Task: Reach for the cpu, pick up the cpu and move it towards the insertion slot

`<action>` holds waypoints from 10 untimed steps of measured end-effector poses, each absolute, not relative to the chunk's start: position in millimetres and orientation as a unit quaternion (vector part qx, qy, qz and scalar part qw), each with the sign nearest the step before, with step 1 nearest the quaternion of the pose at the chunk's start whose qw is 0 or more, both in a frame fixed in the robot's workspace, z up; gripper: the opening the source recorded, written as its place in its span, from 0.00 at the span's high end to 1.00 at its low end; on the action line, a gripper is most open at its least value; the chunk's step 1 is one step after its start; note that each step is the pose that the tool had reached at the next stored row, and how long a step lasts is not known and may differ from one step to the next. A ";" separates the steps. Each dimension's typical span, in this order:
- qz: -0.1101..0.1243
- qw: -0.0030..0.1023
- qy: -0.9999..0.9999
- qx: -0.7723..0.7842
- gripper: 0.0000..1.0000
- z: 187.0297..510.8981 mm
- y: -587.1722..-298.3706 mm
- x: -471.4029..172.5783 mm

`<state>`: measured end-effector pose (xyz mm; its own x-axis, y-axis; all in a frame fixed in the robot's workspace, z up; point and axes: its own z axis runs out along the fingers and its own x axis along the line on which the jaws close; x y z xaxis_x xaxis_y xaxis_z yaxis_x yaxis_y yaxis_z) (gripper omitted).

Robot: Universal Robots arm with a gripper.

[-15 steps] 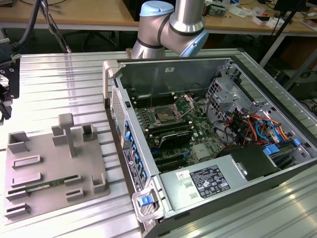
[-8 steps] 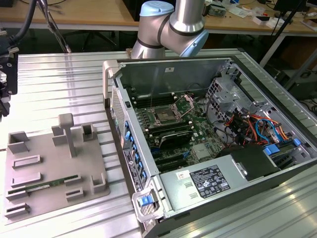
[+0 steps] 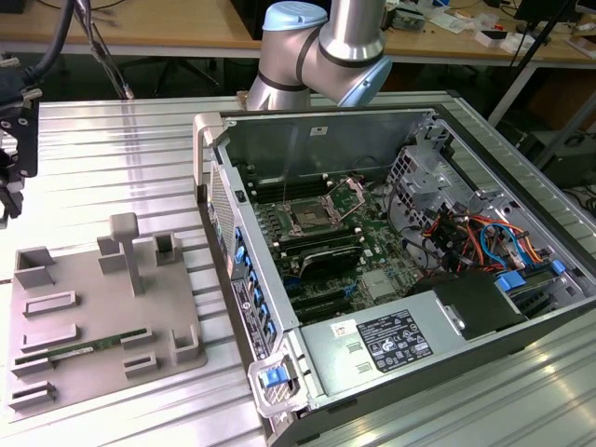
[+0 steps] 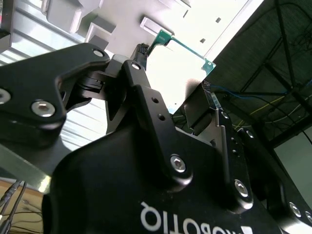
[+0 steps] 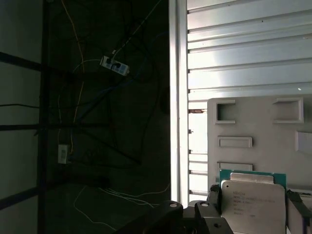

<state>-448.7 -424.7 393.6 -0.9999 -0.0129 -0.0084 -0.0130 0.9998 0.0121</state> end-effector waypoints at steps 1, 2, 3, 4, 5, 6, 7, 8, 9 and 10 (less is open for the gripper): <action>0.006 0.004 1.000 -0.006 0.45 393.6 -424.6 -448.4; 0.006 0.004 1.000 -0.006 0.45 393.6 -424.6 -447.8; 0.006 0.004 1.000 -0.006 0.45 393.7 -424.6 -447.4; 0.006 0.004 1.000 -0.006 0.45 393.7 -424.7 -447.1; 0.006 0.004 1.000 -0.006 0.45 393.7 -424.7 -446.7; 0.006 0.004 1.000 -0.006 0.45 393.7 -424.6 -446.3; 0.006 0.004 1.000 -0.006 0.45 393.6 -424.6 -445.9; 0.006 0.004 1.000 -0.006 0.45 393.6 -424.6 -445.6; 0.006 0.004 1.000 -0.006 0.45 393.6 -424.6 -445.2; 0.006 0.004 1.000 -0.006 0.45 393.7 -424.6 -444.9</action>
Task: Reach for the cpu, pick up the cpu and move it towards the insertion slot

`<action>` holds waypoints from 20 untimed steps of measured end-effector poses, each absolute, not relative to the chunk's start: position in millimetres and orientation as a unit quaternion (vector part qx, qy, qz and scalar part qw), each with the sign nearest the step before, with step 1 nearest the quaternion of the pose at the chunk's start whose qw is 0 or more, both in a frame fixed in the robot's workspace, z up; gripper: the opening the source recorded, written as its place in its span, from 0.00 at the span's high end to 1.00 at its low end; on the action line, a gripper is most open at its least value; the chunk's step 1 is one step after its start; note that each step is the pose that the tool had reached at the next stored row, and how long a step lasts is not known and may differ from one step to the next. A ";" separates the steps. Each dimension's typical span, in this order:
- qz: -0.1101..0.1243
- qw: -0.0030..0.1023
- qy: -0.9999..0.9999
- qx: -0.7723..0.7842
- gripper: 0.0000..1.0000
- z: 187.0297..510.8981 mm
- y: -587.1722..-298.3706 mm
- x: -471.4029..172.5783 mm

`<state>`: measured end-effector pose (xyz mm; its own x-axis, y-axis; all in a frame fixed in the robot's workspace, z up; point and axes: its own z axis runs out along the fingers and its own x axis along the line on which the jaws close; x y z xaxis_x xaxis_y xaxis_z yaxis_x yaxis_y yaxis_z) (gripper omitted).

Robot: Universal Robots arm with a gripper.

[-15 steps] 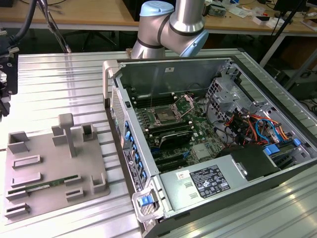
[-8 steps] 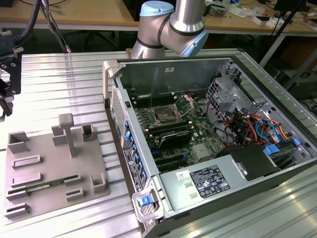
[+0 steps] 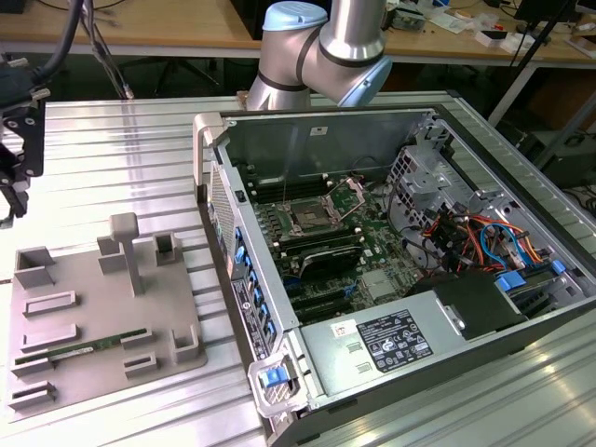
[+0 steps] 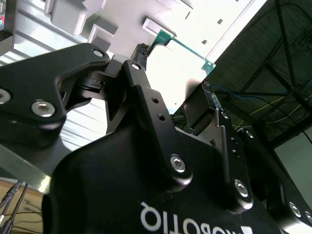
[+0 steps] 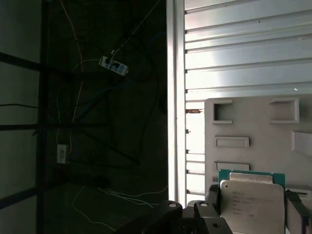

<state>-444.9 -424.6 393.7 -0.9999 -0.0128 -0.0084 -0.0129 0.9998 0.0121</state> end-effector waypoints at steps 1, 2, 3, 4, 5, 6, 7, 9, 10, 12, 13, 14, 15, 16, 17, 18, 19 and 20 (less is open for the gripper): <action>0.006 0.004 1.000 -0.006 0.45 393.6 -424.7 -444.6; 0.006 0.004 1.000 -0.006 0.45 393.6 -424.7 -444.3; 0.006 0.004 1.000 -0.006 0.45 393.6 -424.6 -443.9; 0.006 0.004 1.000 -0.006 0.45 393.7 -424.6 -443.6; 0.006 0.004 1.000 -0.006 0.45 393.6 -424.6 -443.1; 0.006 0.004 1.000 -0.006 0.45 393.6 -424.7 -442.7; 0.006 0.004 1.000 -0.006 0.45 393.6 -424.6 -442.2; 0.006 0.004 1.000 -0.006 0.45 393.7 -424.6 -441.4; 0.006 0.004 1.000 -0.006 0.45 393.6 -424.6 -441.1; 0.006 0.004 1.000 -0.006 0.45 393.6 -424.7 -440.5; 0.006 0.004 1.000 -0.006 0.45 393.7 -424.6 -440.0; 0.006 0.004 1.000 -0.006 0.45 393.6 -424.6 -439.7; 0.006 0.004 1.000 -0.006 0.45 393.6 -424.6 -439.2; 0.006 0.004 1.000 -0.006 0.45 393.7 -424.7 -438.9; 0.006 0.004 1.000 -0.006 0.45 393.6 -424.6 -438.7; 0.006 0.004 1.000 -0.006 0.45 393.6 -424.7 -438.4; 0.006 0.004 1.000 -0.006 0.45 393.7 -424.7 -437.7; 0.006 0.004 1.000 -0.006 0.45 393.7 -424.7 -437.2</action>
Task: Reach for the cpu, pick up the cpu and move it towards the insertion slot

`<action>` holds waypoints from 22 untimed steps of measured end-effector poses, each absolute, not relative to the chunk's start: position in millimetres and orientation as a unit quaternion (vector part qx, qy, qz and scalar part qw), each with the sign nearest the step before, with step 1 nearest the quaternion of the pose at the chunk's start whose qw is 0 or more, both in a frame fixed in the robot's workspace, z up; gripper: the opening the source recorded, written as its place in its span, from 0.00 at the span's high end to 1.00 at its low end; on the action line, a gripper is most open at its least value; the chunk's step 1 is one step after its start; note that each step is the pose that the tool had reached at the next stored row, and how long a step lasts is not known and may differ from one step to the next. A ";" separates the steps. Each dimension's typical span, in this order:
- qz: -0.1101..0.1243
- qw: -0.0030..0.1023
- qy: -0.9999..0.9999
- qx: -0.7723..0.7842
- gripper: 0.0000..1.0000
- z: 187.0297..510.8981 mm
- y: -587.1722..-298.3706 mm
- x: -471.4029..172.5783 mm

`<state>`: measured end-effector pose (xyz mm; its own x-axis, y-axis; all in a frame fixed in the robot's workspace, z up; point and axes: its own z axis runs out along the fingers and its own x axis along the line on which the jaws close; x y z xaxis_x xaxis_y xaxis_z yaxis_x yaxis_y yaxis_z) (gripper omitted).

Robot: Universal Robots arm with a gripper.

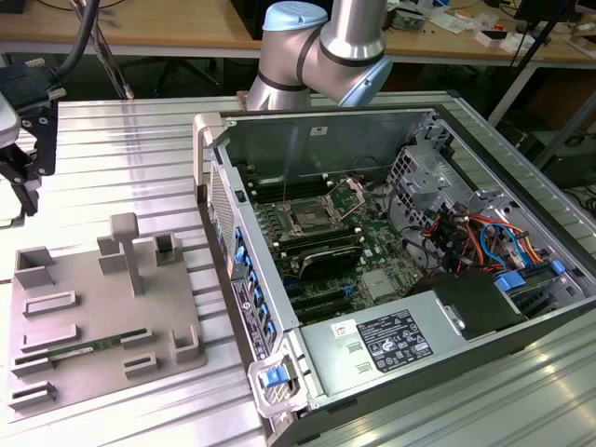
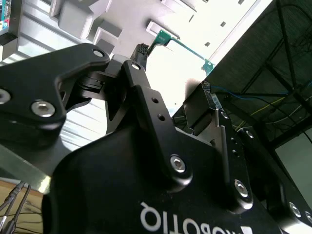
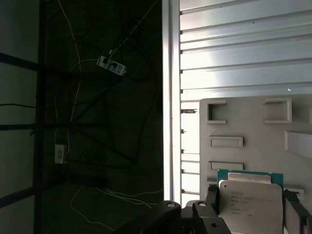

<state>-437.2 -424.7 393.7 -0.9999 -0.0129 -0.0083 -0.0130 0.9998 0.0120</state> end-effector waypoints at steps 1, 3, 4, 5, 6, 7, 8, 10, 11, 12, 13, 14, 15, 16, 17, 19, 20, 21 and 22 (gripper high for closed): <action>0.006 0.004 1.000 -0.006 0.45 393.6 -424.7 -436.7; 0.006 0.004 1.000 -0.006 0.45 393.6 -424.7 -431.4; 0.006 0.004 1.000 -0.006 0.45 393.7 -424.6 -428.6; 0.006 0.004 1.000 -0.006 0.45 393.6 -424.6 -425.6; 0.006 0.004 1.000 -0.006 0.45 393.6 -424.6 -424.9; 0.006 0.004 1.000 -0.006 0.45 393.6 -424.6 -424.3; 0.006 0.004 1.000 -0.006 0.45 393.6 -424.6 -424.0; 0.006 0.004 1.000 -0.006 0.45 393.7 -424.6 -423.0; 0.006 0.004 1.000 -0.006 0.45 393.7 -424.6 -422.6; 0.006 0.004 1.000 -0.006 0.45 393.6 -424.6 -422.3; 0.006 0.004 1.000 -0.006 0.45 393.6 -424.6 -421.9; 0.006 0.004 1.000 -0.006 0.45 393.7 -424.6 -421.5; 0.006 0.004 1.000 -0.006 0.45 393.7 -424.7 -421.2; 0.006 0.004 1.000 -0.006 0.45 393.6 -424.6 -420.9; 0.006 0.004 1.000 -0.006 0.45 393.7 -424.6 -420.2; 0.006 0.004 1.000 -0.006 0.45 393.7 -424.6 -419.0; 0.006 0.004 1.000 -0.006 0.45 393.7 -424.6 -418.6; 0.006 0.004 1.000 -0.006 0.45 393.6 -424.6 -418.1; 0.006 0.004 1.000 -0.006 0.45 393.6 -424.6 -417.7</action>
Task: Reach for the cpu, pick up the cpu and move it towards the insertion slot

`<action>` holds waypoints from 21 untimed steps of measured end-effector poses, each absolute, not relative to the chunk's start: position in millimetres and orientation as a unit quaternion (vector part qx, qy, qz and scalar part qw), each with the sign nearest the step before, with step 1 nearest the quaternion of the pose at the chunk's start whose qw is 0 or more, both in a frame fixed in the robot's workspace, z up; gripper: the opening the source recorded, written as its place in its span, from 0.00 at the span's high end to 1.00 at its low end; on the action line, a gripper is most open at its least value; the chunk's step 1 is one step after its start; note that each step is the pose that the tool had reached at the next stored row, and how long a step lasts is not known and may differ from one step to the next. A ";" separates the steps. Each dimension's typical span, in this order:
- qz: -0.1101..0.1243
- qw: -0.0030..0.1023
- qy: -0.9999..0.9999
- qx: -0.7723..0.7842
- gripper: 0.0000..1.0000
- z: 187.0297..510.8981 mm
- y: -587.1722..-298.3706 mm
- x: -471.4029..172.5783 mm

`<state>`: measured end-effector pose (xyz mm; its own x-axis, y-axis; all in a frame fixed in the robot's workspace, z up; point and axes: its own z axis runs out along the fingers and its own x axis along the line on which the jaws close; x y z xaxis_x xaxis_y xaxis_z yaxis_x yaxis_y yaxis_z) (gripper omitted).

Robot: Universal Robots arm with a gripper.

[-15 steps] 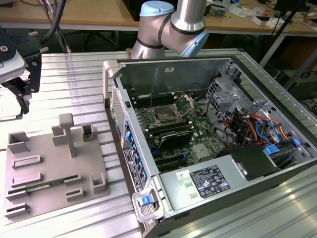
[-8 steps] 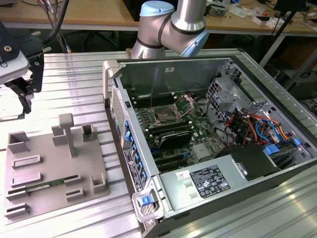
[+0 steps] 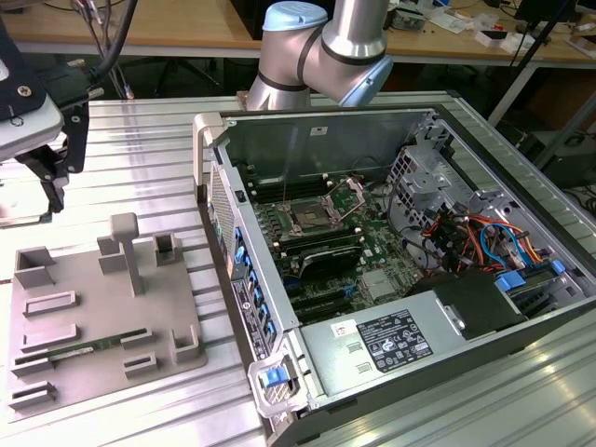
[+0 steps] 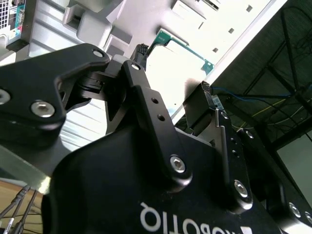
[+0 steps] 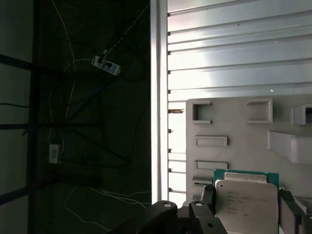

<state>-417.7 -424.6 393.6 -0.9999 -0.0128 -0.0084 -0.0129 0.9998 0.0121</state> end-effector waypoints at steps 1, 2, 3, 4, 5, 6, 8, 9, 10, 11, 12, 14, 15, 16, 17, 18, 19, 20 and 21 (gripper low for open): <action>0.006 0.004 1.000 -0.006 0.45 393.6 -424.6 -417.3; 0.006 0.004 1.000 -0.006 0.45 393.6 -424.6 -417.0; 0.006 0.004 1.000 -0.006 0.45 393.7 -424.6 -416.5; 0.006 0.004 1.000 -0.006 0.45 393.7 -424.6 -416.1; 0.006 0.004 1.000 -0.006 0.45 393.7 -424.6 -415.5; 0.006 0.004 1.000 -0.006 0.45 393.6 -424.7 -414.8; 0.006 0.004 1.000 -0.006 0.45 393.7 -424.6 -414.2; 0.006 0.004 1.000 -0.006 0.45 393.6 -424.6 -413.8; 0.006 0.004 1.000 -0.006 0.45 393.6 -424.7 -413.4; 0.006 0.004 1.000 -0.006 0.45 393.7 -424.7 -413.2; 0.006 0.004 1.000 -0.006 0.45 393.6 -424.6 -412.9; 0.006 0.004 1.000 -0.006 0.45 393.6 -424.7 -412.1; 0.006 0.004 1.000 -0.006 0.45 393.6 -424.7 -411.8; 0.006 0.004 1.000 -0.006 0.45 393.6 -424.6 -411.3; 0.006 0.004 1.000 -0.006 0.45 393.6 -424.6 -410.6; 0.006 0.004 1.000 -0.006 0.45 393.7 -424.6 -409.9; 0.006 0.004 1.000 -0.006 0.45 393.6 -424.7 -409.5; 0.006 0.004 1.000 -0.006 0.45 393.6 -424.6 -408.8; 0.006 0.004 1.000 -0.006 0.45 393.6 -424.6 -408.5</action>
